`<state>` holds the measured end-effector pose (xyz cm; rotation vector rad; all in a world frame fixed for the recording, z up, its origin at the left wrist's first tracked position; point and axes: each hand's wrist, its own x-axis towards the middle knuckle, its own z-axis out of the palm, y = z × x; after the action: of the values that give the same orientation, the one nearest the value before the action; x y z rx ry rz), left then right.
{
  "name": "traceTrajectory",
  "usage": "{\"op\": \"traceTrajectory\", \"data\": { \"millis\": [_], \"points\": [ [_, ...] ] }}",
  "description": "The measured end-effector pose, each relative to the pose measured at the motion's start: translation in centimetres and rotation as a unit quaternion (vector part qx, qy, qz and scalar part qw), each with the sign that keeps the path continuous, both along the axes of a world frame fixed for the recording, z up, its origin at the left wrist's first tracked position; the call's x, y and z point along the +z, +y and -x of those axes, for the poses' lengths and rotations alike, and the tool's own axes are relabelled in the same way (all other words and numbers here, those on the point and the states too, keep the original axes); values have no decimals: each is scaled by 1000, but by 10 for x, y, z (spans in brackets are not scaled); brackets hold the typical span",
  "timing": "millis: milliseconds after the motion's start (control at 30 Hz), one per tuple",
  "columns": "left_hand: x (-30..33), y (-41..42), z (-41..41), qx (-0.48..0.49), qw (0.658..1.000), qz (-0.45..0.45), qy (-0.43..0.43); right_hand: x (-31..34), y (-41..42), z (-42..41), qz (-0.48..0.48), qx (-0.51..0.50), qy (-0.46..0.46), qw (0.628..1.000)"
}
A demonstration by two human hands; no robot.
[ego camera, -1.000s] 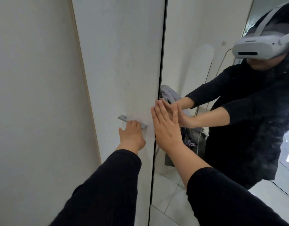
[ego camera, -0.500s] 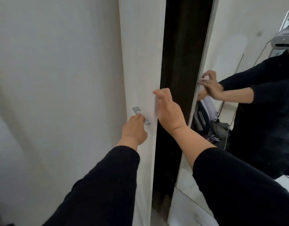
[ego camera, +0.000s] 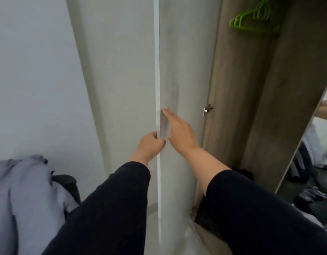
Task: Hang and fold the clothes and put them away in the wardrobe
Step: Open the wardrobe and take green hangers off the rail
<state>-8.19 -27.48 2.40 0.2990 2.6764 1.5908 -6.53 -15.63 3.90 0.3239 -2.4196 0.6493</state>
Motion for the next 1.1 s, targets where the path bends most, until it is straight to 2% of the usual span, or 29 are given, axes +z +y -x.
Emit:
{"op": "traceTrajectory", "data": {
  "millis": [200,333,533,633,667,767,867,967,1100],
  "points": [
    [7,-27,39,33,998,2,-47,1,-38,43,-67,5,-86,994],
    [-6,-38,61,50,999,6,-14,-5,-45,64,-97,-1,-116,989],
    [-14,-43,76,59,998,-17,30,-5,-39,84,-147,9,-91,985],
    [-10,-40,81,117,985,-7,125,-5,-29,89,-171,4,-82,982],
    [-5,-38,84,156,971,19,182,-3,-23,90,-172,-6,-85,981],
    [26,-24,87,245,899,91,351,6,5,92,-166,-59,-105,979],
    [58,-1,90,206,873,121,425,23,41,93,-154,-111,-117,975],
    [81,32,99,123,865,158,460,49,78,93,-151,-157,-106,970],
    [114,80,118,46,865,146,477,86,128,94,-144,-214,-69,964]
  ]
}}
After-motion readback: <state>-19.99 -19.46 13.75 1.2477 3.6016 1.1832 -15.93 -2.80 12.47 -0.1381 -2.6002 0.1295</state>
